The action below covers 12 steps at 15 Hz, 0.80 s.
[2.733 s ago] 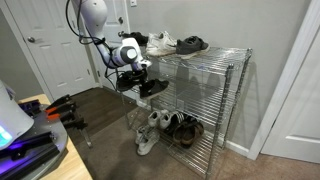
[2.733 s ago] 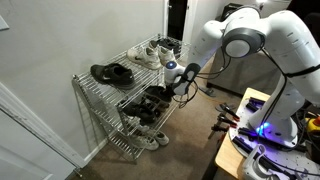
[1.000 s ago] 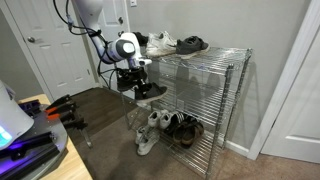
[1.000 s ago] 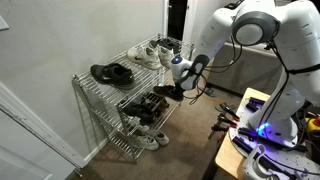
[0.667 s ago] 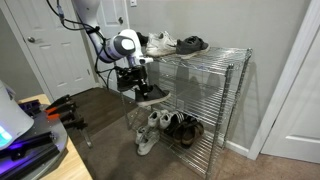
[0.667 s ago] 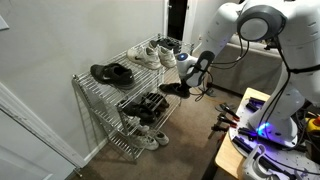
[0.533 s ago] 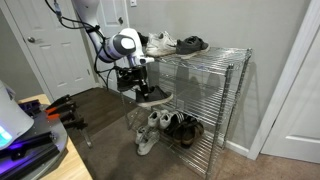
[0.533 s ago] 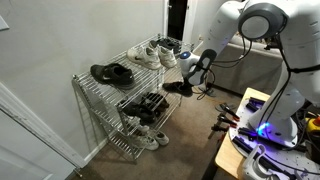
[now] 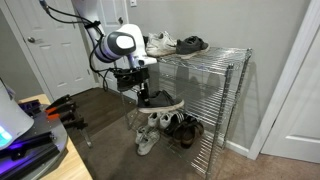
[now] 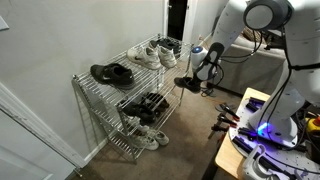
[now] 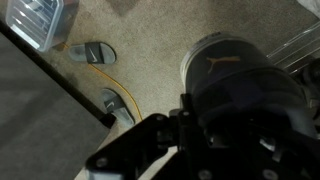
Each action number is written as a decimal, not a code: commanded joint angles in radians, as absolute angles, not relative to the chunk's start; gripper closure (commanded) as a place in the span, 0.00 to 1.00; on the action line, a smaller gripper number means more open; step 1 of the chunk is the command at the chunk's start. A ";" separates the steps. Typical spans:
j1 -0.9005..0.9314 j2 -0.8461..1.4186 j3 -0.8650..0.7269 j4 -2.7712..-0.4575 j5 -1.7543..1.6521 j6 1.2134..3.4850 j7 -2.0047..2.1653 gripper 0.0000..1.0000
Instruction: Remove the right shoe from the second shelf and put it on the top shelf
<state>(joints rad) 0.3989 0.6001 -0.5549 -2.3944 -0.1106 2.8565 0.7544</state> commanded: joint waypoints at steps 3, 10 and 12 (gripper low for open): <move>0.330 0.483 -0.553 -2.525 -0.009 3.013 0.796 0.97; 0.505 0.508 -0.693 -2.652 0.252 3.355 0.776 0.97; 0.539 0.506 -0.692 -2.674 0.361 3.401 0.738 0.97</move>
